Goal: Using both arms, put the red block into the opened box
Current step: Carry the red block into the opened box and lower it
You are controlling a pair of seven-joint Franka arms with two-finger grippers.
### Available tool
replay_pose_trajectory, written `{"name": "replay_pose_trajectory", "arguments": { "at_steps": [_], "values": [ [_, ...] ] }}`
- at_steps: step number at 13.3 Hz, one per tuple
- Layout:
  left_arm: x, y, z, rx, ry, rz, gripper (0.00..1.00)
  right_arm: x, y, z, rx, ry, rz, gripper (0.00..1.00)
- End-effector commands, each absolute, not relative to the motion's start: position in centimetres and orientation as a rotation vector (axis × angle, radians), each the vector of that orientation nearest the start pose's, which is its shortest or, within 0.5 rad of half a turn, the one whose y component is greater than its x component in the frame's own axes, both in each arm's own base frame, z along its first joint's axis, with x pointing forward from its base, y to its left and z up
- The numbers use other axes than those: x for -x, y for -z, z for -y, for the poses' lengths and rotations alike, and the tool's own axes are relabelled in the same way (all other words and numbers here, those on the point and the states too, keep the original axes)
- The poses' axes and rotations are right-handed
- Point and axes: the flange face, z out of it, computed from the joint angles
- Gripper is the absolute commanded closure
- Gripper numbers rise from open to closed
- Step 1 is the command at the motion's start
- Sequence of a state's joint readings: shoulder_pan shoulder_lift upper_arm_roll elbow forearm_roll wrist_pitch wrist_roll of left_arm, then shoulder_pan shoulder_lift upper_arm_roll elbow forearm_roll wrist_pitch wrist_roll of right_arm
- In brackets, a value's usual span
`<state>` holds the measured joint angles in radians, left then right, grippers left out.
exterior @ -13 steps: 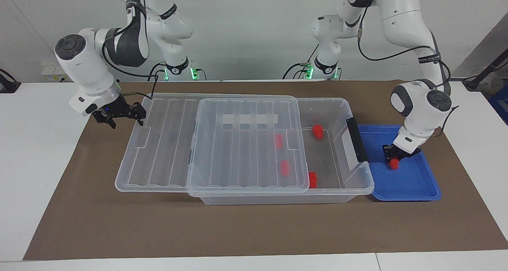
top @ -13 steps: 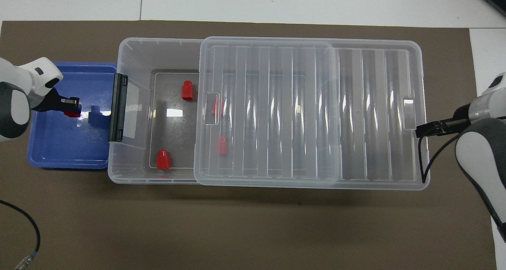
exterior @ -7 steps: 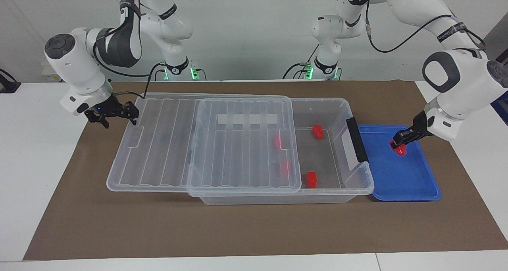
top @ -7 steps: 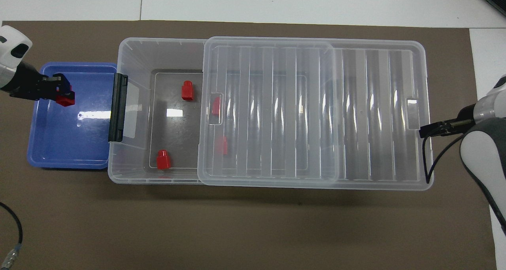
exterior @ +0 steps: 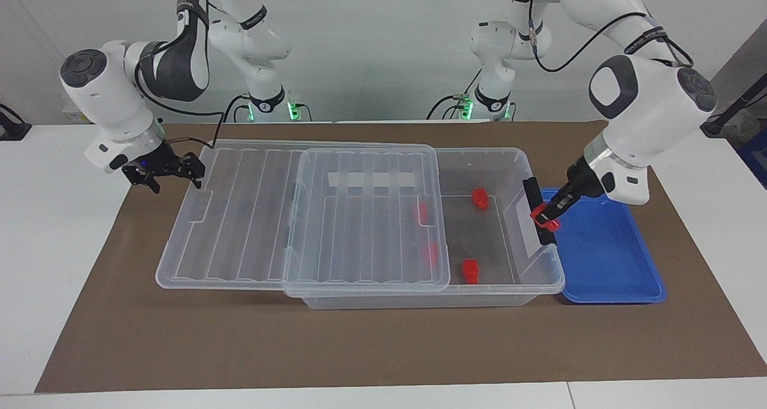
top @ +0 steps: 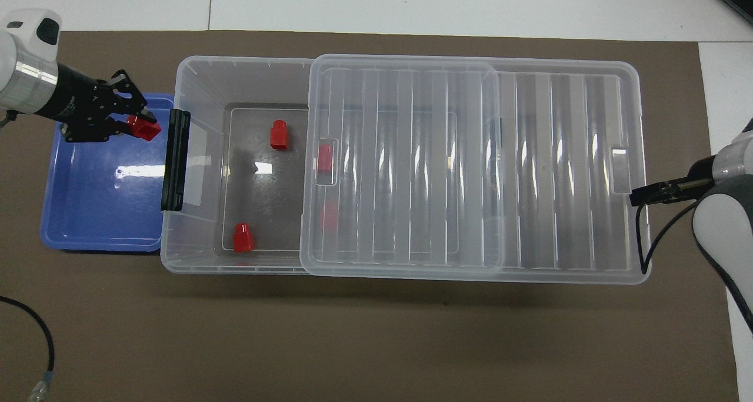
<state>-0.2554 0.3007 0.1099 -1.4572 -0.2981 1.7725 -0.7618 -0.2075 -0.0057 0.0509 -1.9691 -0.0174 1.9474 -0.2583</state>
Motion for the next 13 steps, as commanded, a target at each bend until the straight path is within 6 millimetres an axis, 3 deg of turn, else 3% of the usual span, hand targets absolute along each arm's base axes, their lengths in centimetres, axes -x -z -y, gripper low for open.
{"name": "replay_pose_trajectory", "arguments": {
  "at_steps": [1, 2, 4, 6, 8, 11, 13],
  "values": [
    [-61.9, -51.9, 18.3, 3.152, -0.115, 1.038, 0.95, -54.8, -49.4, 9.1, 3.175, 0.023, 0.121, 0.0],
    [-60.9, -51.1, 19.4, 3.171, -0.077, 1.016, 0.95, -55.0, -50.1, 8.9, 3.178, 0.036, 0.091, 0.0],
    [-57.9, -47.3, 21.5, 3.21, 0.001, 0.911, 0.95, -55.4, -52.4, 7.8, 3.18, 0.061, -0.008, 0.0],
    [-56.1, -44.3, 20.8, 3.22, 0.043, 0.719, 0.95, -55.7, -53.9, 5.6, 3.171, 0.048, -0.084, 0.0],
    [-56.0, -42.8, 20.3, 3.232, 0.009, 0.552, 0.95, -55.7, -54.9, 3.5, 3.155, 0.051, -0.168, 0.0],
    [-56.2, -38.0, 22.0, 3.216, -0.012, 0.494, 0.95, -56.2, -57.3, 0.0, 3.143, 0.048, -0.278, 0.0],
    [-55.5, -34.8, 21.4, 3.204, -0.008, 0.409, 0.95, -56.7, -59.3, -0.9, 3.14, 0.056, -0.306, 0.0]
  ]
}}
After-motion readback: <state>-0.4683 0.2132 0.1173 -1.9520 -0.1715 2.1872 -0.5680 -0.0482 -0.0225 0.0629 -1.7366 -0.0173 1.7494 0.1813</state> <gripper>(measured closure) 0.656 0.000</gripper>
